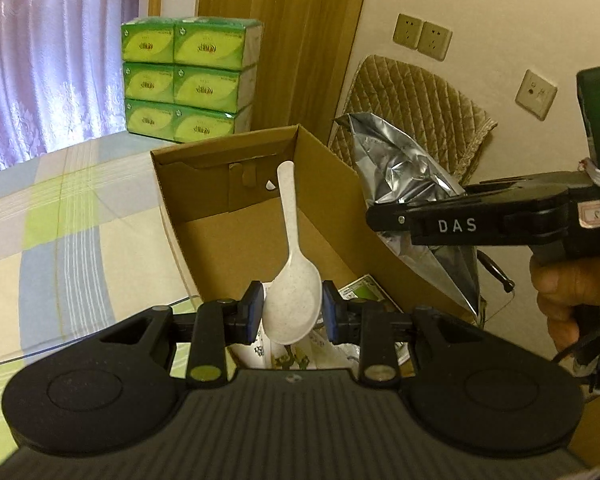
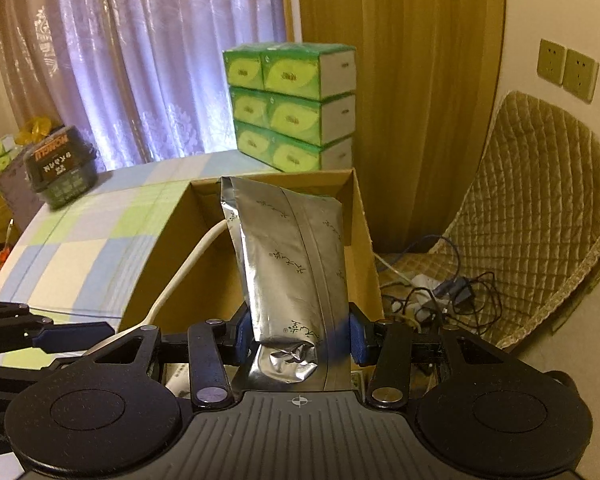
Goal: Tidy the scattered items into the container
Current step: 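Lower the spoon into the box and open the left tool while the right tool releases the foil bag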
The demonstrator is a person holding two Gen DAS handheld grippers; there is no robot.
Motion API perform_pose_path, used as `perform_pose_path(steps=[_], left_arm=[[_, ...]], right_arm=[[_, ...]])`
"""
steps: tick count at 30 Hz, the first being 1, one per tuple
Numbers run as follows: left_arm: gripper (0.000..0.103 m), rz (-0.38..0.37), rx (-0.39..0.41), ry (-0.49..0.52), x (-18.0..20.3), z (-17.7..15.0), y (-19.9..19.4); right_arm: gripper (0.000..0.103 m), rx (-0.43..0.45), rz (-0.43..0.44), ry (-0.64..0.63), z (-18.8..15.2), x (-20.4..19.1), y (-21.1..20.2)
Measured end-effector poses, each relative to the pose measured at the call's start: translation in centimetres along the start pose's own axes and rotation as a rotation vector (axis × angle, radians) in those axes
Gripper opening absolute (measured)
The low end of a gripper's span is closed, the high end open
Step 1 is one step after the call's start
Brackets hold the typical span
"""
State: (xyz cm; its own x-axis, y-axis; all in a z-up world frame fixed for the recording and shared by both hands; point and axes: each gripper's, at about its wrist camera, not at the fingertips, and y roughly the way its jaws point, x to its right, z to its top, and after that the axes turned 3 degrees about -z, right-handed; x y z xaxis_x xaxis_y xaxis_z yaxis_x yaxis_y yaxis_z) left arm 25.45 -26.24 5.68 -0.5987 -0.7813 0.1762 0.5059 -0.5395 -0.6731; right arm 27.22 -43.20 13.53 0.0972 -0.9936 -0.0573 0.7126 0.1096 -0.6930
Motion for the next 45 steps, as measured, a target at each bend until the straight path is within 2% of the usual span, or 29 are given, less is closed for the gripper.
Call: perform_pose_path(steps=[7, 9, 23, 45], left_arm=[[0.026, 0.042, 0.022, -0.030, -0.7, 1.1, 1.9], [0.040, 0.057, 0.027, -0.049, -1.2, 1.2, 2.1], [0.040, 0.055, 0.006, -0.050, -1.8, -0.7, 1.2], [0.040, 0.056, 0.016, -0.059, -1.8, -0.8, 0.5]], right_arm=[[0.049, -0.009, 0.008, 0.007, 0.3, 0.7, 1.7], [0.049, -0.011, 0.009, 0.009, 0.3, 0.7, 2.0], [0.049, -0.023, 0.007, 0.001, -0.2, 0.4, 2.0], [0.049, -0.022, 0.005, -0.013, 0.3, -0.4, 1.9]])
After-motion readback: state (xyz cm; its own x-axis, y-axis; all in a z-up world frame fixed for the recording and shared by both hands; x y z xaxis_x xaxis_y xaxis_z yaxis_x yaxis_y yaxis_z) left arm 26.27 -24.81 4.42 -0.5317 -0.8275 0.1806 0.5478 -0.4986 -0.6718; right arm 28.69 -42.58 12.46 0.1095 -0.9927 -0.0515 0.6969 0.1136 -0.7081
